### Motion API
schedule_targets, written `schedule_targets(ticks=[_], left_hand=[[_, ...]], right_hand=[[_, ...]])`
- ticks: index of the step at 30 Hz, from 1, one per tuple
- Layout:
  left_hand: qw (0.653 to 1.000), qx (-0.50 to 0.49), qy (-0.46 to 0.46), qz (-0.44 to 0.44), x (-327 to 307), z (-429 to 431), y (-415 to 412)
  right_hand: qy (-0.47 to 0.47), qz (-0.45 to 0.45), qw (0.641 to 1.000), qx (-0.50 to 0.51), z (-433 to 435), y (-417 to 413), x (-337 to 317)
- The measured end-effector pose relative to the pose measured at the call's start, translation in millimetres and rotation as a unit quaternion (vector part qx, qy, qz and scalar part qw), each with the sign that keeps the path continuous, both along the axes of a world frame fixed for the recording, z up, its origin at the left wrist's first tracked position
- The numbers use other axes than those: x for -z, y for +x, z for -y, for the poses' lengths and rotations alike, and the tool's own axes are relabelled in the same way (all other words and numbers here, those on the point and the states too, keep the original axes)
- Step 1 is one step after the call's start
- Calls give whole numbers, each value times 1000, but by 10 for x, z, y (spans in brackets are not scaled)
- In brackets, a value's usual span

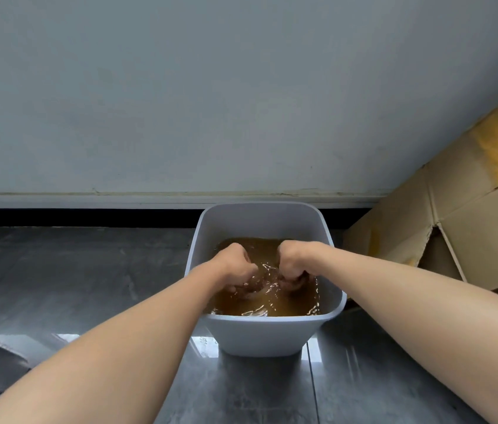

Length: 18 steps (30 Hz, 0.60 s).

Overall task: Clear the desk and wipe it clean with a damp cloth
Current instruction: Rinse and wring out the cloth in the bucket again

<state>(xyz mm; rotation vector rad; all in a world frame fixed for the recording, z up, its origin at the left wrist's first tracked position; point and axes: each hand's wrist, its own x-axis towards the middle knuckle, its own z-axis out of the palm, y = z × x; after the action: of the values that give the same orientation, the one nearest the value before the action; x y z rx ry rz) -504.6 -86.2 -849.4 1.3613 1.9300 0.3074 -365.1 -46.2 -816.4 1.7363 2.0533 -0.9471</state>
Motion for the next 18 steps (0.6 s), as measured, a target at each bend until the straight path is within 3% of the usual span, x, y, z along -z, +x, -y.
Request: schedule_targets(ticks=[9,14,18], left_hand=[[993,65,-56,-80,264,43,120],[994,32,-37,-101,279,7,78],[982,12,-60,-179,211,38,8]], right_hand=[[95,-26,995,5,113,-33,403],[130,-51,989,55,-1,12,290],[199,-1,978,-67,-46,103,206]])
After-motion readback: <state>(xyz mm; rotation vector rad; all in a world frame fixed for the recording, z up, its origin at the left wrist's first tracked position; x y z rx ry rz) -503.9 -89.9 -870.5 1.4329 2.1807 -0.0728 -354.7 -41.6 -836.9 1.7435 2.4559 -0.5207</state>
